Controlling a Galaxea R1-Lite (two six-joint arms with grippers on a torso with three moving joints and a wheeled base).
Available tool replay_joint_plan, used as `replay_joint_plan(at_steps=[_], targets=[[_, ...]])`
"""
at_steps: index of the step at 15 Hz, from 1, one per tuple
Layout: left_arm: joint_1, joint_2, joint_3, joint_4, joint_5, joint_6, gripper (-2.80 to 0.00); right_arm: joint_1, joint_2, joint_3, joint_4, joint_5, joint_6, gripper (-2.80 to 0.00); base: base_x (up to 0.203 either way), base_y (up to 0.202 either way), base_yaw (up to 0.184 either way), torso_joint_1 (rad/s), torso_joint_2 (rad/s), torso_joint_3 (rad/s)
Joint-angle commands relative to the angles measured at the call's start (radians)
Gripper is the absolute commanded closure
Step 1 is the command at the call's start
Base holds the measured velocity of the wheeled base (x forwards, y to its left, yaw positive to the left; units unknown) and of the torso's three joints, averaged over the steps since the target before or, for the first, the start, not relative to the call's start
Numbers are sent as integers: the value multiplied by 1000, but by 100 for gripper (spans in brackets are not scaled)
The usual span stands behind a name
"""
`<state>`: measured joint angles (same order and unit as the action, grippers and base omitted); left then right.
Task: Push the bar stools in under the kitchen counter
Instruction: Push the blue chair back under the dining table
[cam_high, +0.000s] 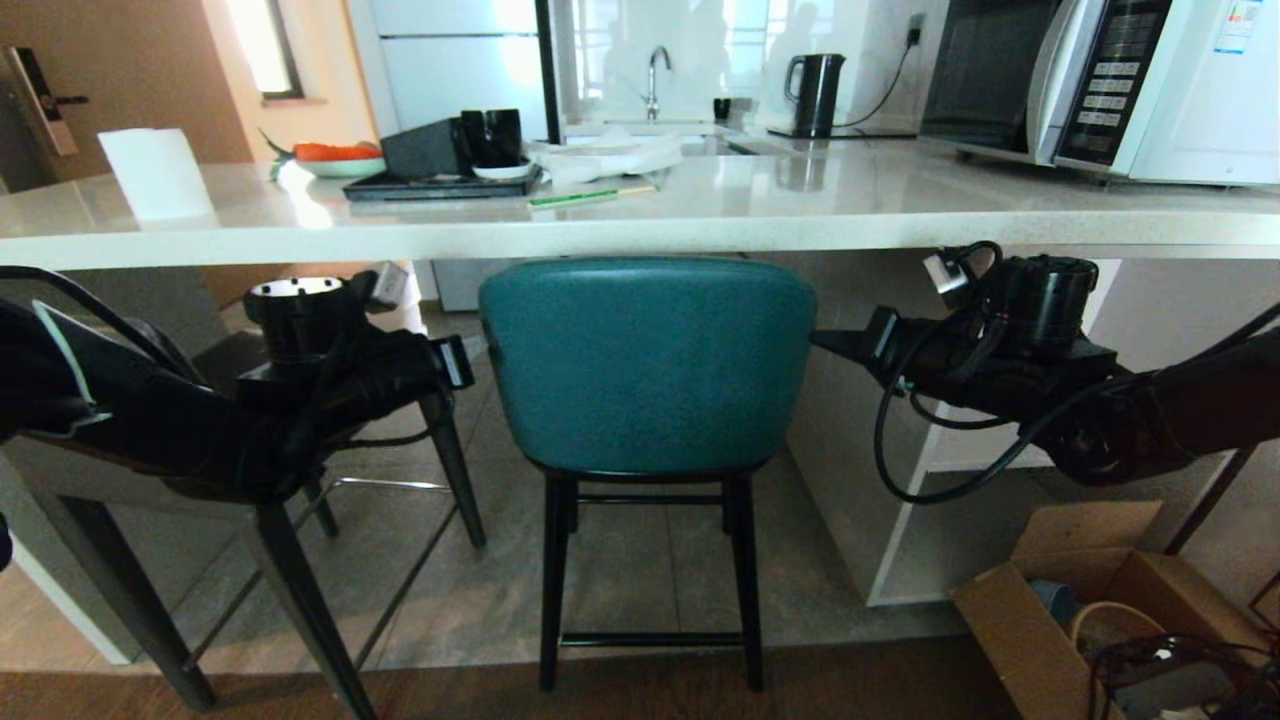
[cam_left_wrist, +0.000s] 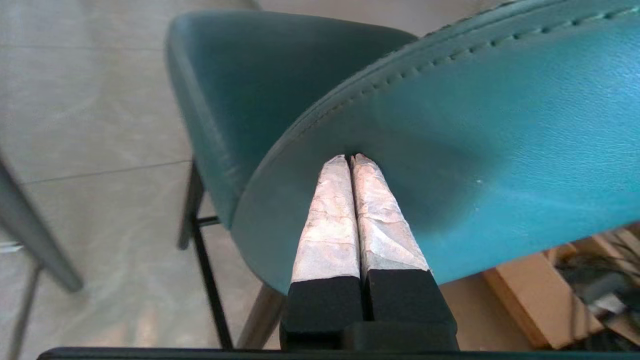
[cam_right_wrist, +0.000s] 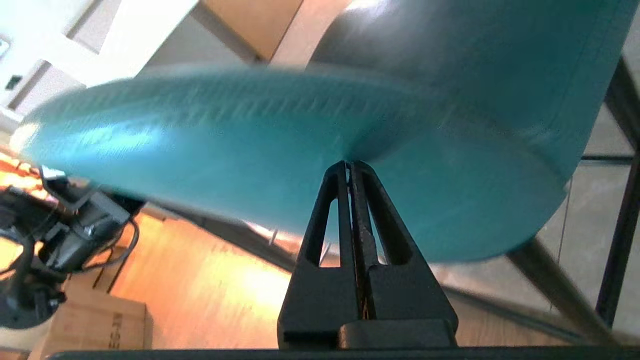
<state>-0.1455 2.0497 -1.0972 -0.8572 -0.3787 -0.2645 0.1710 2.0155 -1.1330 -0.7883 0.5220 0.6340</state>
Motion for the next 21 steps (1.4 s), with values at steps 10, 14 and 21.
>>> replay_joint_plan(at_steps=[10,14,21], targets=[[56,144,-190,0,-96,-6,0,-47,162,-225,28,35,20,0,0,0,0,0,0,0],[69,99,-154,-2,-95,-7,0,-49,124,-213,31,28,34,0,0,0,0,0,0,0],[126,-14,-45,-6,79,25,0,-50,-25,-5,18,-18,42,0,0,0,0,0,0,0]])
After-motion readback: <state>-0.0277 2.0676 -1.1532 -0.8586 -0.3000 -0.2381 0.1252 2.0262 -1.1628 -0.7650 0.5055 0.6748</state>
